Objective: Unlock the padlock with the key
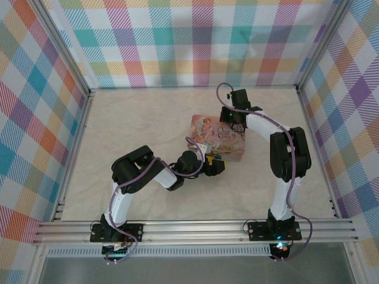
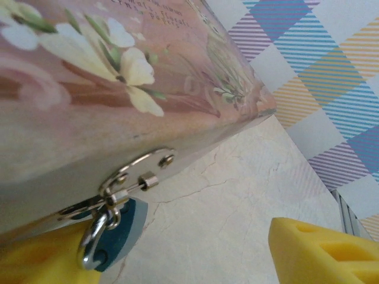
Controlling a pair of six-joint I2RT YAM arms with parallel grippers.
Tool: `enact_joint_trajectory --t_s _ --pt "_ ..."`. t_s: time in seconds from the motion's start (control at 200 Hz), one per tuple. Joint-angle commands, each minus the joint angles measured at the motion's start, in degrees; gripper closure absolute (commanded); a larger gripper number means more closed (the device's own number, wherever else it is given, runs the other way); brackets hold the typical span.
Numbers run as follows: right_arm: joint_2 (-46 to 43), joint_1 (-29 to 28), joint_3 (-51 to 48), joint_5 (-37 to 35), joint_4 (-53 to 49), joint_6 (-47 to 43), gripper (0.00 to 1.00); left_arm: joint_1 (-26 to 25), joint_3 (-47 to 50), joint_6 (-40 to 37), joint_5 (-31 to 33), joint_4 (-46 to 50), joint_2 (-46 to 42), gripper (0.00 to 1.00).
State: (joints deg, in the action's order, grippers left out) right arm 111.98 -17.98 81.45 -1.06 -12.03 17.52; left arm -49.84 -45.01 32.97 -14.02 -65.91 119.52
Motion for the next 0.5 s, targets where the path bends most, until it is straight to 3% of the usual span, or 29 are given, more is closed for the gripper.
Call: enact_joint_trajectory --t_s 0.0,0.295,0.495 --pt "-1.0 -1.82 -2.08 3.17 -5.85 1.06 1.0 0.67 0.54 1.19 0.4 -8.67 0.32 0.34" --pt "-1.48 -1.86 -2.67 3.08 -5.41 1.35 1.0 1.39 5.34 1.25 -1.15 -9.75 -2.98 0.43" --pt "-1.68 -1.94 -3.74 3.08 -4.74 1.66 1.0 1.37 4.06 2.29 -1.54 -8.77 -2.37 0.44"
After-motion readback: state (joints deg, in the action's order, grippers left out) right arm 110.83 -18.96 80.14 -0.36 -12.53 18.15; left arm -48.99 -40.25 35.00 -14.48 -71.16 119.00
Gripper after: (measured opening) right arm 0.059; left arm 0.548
